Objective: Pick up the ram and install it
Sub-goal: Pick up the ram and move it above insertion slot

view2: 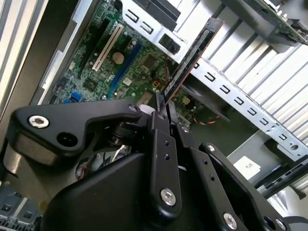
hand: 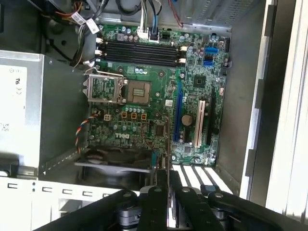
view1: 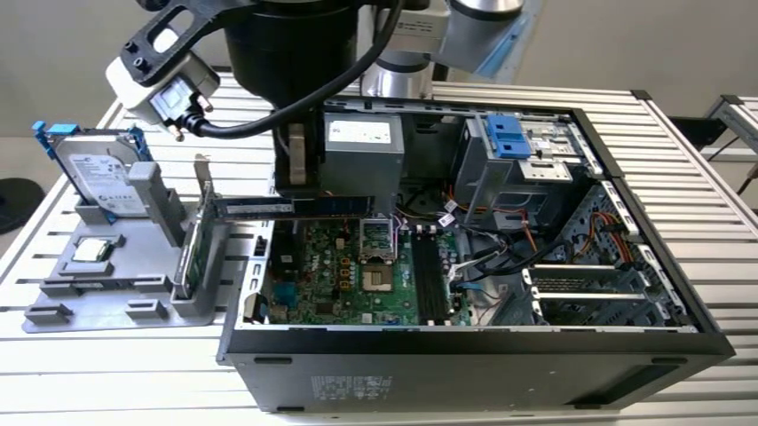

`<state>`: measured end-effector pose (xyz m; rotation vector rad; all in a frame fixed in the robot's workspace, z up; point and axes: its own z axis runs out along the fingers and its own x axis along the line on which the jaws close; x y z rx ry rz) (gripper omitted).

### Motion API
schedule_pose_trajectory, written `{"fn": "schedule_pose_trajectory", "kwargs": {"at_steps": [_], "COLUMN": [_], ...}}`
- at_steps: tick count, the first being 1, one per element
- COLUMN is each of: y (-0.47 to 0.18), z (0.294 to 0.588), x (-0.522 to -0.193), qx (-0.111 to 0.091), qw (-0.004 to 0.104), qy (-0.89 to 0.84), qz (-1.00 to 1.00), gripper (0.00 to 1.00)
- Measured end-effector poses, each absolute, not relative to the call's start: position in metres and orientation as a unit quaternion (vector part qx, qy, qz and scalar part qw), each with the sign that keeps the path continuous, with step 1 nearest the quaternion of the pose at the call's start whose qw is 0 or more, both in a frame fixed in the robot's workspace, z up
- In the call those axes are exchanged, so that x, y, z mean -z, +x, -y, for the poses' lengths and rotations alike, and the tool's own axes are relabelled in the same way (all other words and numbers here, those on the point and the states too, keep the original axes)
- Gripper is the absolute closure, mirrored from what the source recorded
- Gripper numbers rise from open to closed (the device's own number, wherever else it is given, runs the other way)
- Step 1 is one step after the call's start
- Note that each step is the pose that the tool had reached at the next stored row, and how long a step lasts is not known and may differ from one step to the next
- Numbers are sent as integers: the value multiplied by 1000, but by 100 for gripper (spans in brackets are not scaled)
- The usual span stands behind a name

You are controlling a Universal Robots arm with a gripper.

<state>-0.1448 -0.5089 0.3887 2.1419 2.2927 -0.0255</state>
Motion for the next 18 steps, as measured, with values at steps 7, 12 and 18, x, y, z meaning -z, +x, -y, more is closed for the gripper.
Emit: {"fn": "schedule_pose_trajectory", "kwargs": {"at_steps": [7, 12, 18], "y": [-131, -121, -111], "z": [509, 509, 509], "x": [-389, -389, -389], "qx": [8, 8, 8], "qw": [2, 2, 2], "qy": [683, 683, 683], "qz": [-731, -731, -731], "gripper": [100, 100, 100]}}
